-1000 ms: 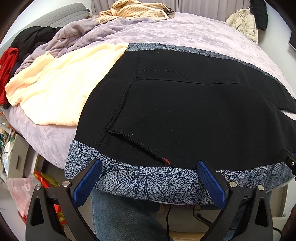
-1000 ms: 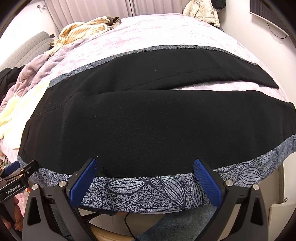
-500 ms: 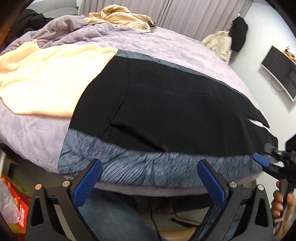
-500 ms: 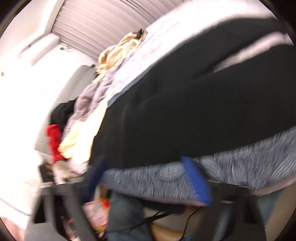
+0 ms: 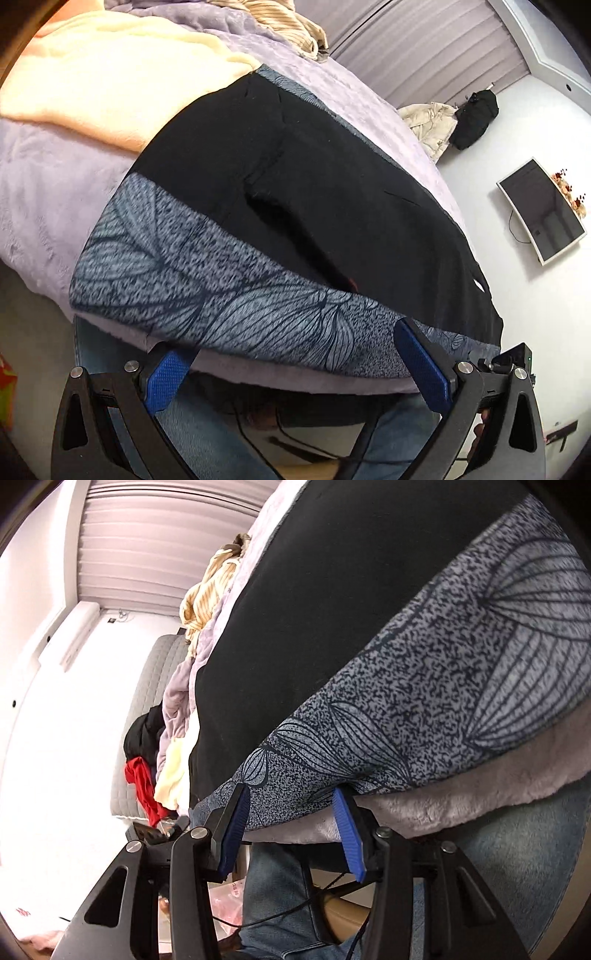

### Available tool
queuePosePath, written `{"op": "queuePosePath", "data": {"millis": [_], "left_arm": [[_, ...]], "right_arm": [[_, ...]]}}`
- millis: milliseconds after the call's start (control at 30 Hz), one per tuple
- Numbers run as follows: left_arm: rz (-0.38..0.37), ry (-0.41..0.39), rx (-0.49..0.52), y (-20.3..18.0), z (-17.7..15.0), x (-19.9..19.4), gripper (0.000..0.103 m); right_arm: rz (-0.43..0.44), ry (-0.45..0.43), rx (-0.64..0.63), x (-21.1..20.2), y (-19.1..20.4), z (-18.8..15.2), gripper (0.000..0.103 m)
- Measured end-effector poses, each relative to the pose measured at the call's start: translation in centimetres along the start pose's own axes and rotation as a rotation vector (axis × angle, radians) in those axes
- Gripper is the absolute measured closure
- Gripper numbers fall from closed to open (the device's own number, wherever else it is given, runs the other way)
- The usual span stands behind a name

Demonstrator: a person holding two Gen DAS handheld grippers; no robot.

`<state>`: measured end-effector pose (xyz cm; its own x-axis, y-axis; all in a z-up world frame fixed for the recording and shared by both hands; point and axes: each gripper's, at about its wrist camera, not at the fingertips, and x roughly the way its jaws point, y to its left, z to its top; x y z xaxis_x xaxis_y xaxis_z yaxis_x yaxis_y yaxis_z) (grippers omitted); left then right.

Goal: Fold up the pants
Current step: 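Lift the waistband with both grippers and fold it over toward the legs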

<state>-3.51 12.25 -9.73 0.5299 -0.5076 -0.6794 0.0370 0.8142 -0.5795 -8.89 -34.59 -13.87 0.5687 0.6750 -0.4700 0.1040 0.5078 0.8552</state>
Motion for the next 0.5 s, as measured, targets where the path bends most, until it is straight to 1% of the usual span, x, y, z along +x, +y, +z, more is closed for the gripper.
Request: {"op": "queuePosePath", "data": {"millis": [67, 133, 167, 200, 267, 300, 400, 433, 500], "left_arm": [[0.003, -0.014, 0.011, -0.4, 0.0, 0.0, 0.001], [0.004, -0.022, 0.010, -0.7, 0.3, 0.1, 0.003], [0.006, -0.027, 0.009, -0.9, 0.3, 0.1, 0.013], [0.011, -0.022, 0.011, -1.0, 0.5, 0.2, 0.017], [0.025, -0.009, 0.018, -1.1, 0.9, 0.7, 0.019], [0.028, -0.011, 0.016, -1.2, 0.8, 0.7, 0.019], [0.037, -0.012, 0.020, -1.5, 0.5, 0.7, 0.019], [0.041, -0.011, 0.023, -1.6, 0.5, 0.8, 0.019], [0.050, -0.011, 0.026, -1.8, 0.7, 1.1, 0.019]], "right_arm": [[0.023, -0.011, 0.015, 0.5, 0.1, 0.0, 0.051], [0.067, -0.025, 0.056, 0.1, -1.2, -0.2, 0.051], [0.093, -0.034, 0.075, 0.1, -2.0, -0.2, 0.051], [0.112, -0.038, 0.088, 0.1, -2.3, -0.4, 0.051], [0.139, -0.040, 0.100, -0.2, -2.7, -0.8, 0.051], [0.134, -0.038, 0.096, -0.3, -2.8, -1.0, 0.051], [0.057, -0.038, 0.083, -0.6, -3.0, -1.2, 0.051], [0.053, -0.052, 0.088, -0.8, -3.2, -1.2, 0.051], [0.081, -0.082, 0.110, -1.1, -3.8, -1.2, 0.051]]}}
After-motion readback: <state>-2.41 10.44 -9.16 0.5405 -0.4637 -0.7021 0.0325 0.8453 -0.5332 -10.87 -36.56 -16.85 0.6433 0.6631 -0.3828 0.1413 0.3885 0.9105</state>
